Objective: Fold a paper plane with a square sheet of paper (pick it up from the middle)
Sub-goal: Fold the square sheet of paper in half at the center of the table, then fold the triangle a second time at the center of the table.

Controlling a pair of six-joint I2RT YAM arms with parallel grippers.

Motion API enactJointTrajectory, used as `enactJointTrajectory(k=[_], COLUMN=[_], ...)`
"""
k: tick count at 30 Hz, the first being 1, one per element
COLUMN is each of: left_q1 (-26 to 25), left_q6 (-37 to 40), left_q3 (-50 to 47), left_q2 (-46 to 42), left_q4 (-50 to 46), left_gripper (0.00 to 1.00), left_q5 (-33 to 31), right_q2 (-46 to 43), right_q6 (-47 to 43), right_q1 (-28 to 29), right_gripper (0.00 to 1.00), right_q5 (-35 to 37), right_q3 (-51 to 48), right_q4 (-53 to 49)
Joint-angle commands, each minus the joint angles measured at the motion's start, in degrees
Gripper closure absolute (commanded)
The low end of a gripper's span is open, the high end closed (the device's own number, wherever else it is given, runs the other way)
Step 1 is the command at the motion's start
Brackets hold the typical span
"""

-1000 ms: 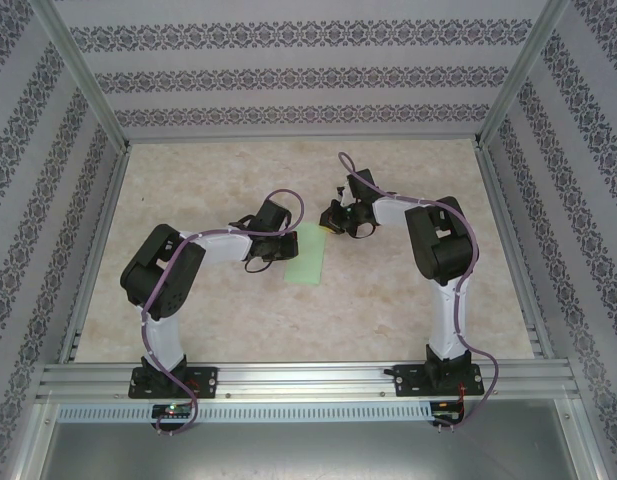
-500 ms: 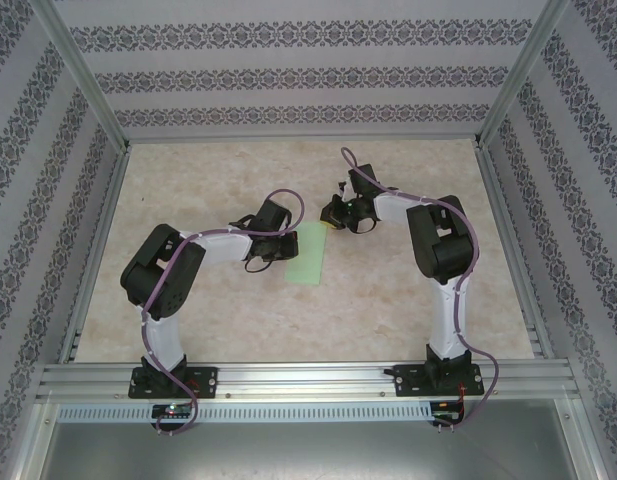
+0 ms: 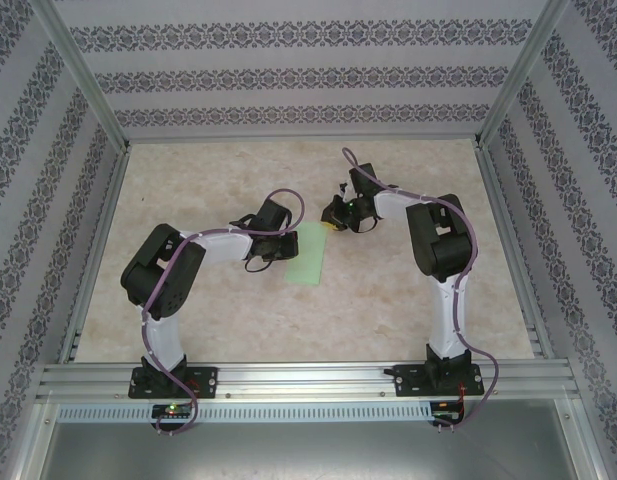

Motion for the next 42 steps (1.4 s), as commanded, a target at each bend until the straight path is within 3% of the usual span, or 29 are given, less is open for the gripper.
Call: enactJointTrajectory(k=[1, 3, 10, 14, 19, 27, 42], left_q1=[-0.63, -0.58, -0.55, 0.34, 2.33, 4.89, 5.04], left_q6=[-0.10, -0.68, -1.35, -1.25, -3.59, -7.09, -5.94], left_q3=[0.70, 1.64, 3.46, 1.48, -2.90, -5.58, -4.74], left_q2=[0.31, -1.32, -9.90, -13.44, -14.60, -12.07, -10.56], left_q4=[-4.87, -4.88, -6.14, -7.17, -4.12, 2.10, 0.27], left_gripper=[1.00, 0.96, 0.66, 0.62, 0.53, 0.54, 0.55], left_q5=[1.03, 1.24, -1.58, -4.49, -0.38, 6.69, 6.23], right_q2=[-5.04, -7.79, -15.71, -17.29, -17.30, -16.24, -14.41], right_q6=[-3.16, -4.00, -3.23, -1.03, -0.17, 0.62, 2.45], right_q1=[-0.53, -0.39, 1.52, 3.95, 8.33, 9.99, 11.66], right_gripper=[0.84, 0.80, 0.77, 0.73, 0.65, 0.60, 0.57], right_q5=[2.96, 4.59, 9.70, 8.85, 10.67, 13.12, 10.83], right_q3=[3.52, 2.86, -6.21, -10.22, -11.72, -12.87, -15.55], right_q4=[-6.02, -7.09, -5.44, -3.21, -3.62, -4.39, -0.87])
